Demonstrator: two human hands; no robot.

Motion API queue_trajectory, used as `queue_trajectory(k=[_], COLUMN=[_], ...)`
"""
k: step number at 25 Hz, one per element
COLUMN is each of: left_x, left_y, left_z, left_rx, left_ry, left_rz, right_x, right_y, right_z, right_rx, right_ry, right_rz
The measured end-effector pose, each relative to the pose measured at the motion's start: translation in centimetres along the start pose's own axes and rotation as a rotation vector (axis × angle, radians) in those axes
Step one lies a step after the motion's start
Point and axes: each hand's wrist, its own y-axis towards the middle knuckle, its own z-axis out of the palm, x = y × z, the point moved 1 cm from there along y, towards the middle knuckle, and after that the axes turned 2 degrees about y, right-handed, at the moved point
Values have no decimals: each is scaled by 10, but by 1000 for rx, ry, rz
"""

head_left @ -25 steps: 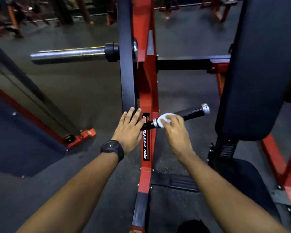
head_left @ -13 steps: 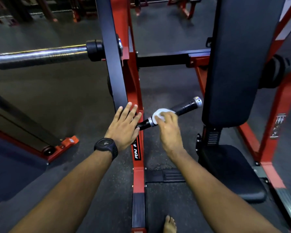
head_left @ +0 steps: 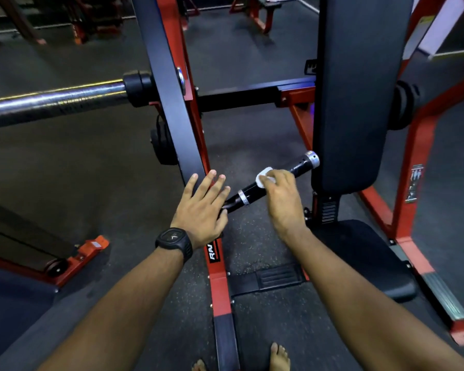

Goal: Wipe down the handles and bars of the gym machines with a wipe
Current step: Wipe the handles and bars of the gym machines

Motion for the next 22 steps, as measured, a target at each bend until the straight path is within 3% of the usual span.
queue_trajectory(k=[3, 7, 10, 11, 13, 14, 16, 18, 20, 22], left_x=[1, 4, 3, 4, 4, 3, 3, 6, 14, 25], left_y=[0, -2, -3, -3, -6, -7, -8, -8, -10, -11], left_z=[4, 7, 7, 8, 9, 9, 7, 6, 6, 6], left_rx=[-39, -108, -161, -170, -180, -182, -174, -163, -160, -155], left_ry=[-56, -115, -161, -179, -209, -222, -250, -283, -292, -263], left_rz=[23, 22, 21, 7, -32, -53, -105, -146, -94, 16], right_x=[9, 2, 8, 6, 3, 8, 14, 14, 13, 15], right_y=[-4, -1, -11, -7, -5, -6, -9, -9, -8, -10], right_z=[-7, -2, 4, 1, -1, -2, 1, 4, 5, 10], right_rx=[78, -32, 47, 28, -39, -50, 14, -42, -109, 5], right_ry=[-92, -20, -143, -118, -29, -31, -125, -118, -46, -93], right_rz=[-241, 48, -231, -183, 96, 114, -36, 20, 201, 77])
